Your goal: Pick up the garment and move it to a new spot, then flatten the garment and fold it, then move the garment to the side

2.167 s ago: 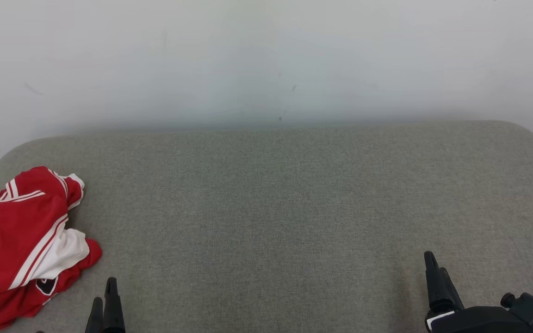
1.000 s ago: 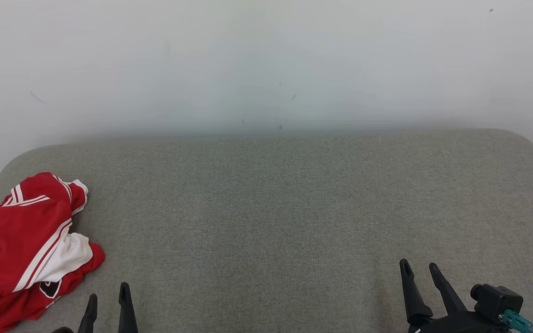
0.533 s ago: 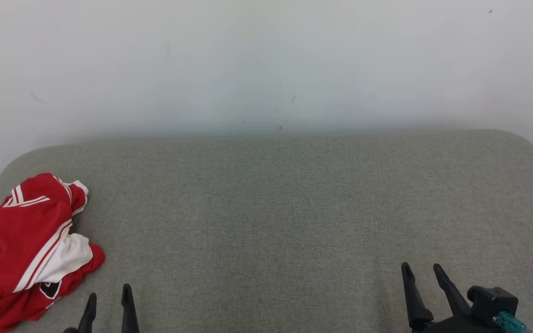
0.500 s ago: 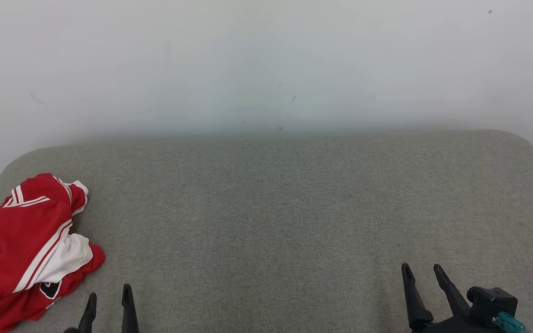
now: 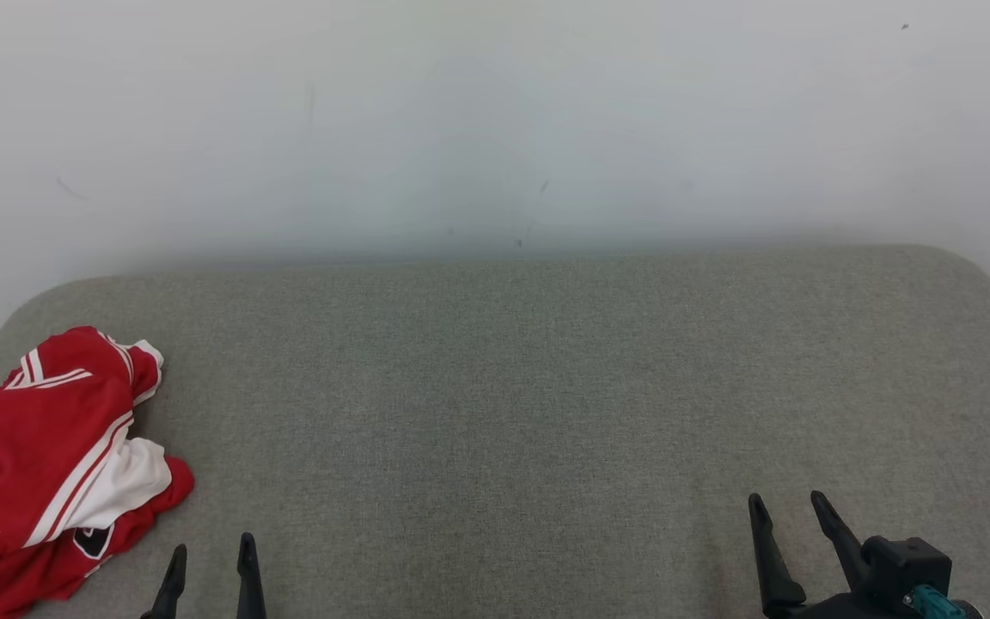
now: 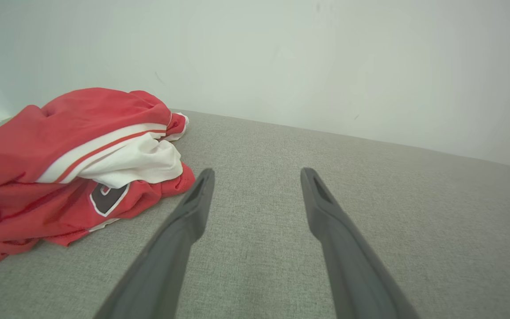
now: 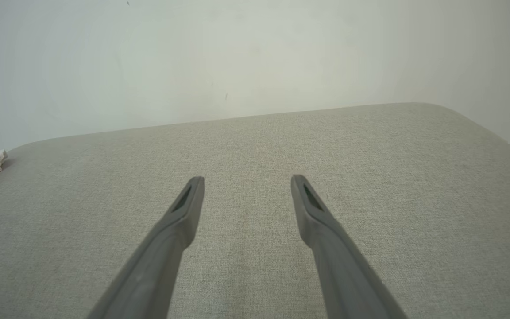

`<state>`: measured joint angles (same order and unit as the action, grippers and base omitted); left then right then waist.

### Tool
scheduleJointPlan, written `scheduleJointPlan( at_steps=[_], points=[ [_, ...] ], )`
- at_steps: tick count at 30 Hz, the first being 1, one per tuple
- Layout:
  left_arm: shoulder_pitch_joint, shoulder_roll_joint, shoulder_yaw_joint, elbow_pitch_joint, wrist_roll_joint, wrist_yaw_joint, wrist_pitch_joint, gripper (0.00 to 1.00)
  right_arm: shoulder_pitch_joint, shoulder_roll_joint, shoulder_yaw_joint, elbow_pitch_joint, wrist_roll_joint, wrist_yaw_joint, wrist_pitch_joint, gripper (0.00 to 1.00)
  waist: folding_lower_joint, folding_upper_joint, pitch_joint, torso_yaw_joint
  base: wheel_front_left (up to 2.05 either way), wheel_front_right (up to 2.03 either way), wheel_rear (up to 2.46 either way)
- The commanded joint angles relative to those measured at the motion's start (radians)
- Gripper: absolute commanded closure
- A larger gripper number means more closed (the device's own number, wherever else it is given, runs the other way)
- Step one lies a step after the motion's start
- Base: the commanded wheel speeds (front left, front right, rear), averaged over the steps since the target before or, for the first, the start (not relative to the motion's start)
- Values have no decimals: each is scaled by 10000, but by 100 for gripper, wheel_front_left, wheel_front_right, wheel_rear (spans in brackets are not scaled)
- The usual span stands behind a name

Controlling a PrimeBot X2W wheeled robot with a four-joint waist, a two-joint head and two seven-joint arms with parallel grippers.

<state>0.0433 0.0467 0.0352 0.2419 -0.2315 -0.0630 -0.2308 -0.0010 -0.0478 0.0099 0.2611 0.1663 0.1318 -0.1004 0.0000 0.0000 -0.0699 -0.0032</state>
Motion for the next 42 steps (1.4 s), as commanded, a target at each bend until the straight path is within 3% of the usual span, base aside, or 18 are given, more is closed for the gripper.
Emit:
scheduleJointPlan(
  at_steps=[1, 16, 24, 42],
  points=[
    [-16, 55, -20, 8, 246, -47, -97, 0, 23, -38, -30, -22, -258, -18, -85, 0, 0, 0, -1, -8, 0, 0, 0],
    [82, 61, -41, 37, 1191, -11, -373, 0, 112, -39, -61, 128, -1248, -21, -364, 0, 0, 0, -37, -49, 0, 0, 0],
    [68, 58, 18, 139, 456, 32, -353, 0, 120, -39, -69, 156, -1047, -21, -355, 0, 0, 0, -27, -11, 0, 0, 0],
    [-39, 58, -168, 178, 584, -9, -353, 0, 201, -36, -107, 179, -953, -21, -418, 0, 0, 0, -54, 331, 0, 0, 0]
  ],
)
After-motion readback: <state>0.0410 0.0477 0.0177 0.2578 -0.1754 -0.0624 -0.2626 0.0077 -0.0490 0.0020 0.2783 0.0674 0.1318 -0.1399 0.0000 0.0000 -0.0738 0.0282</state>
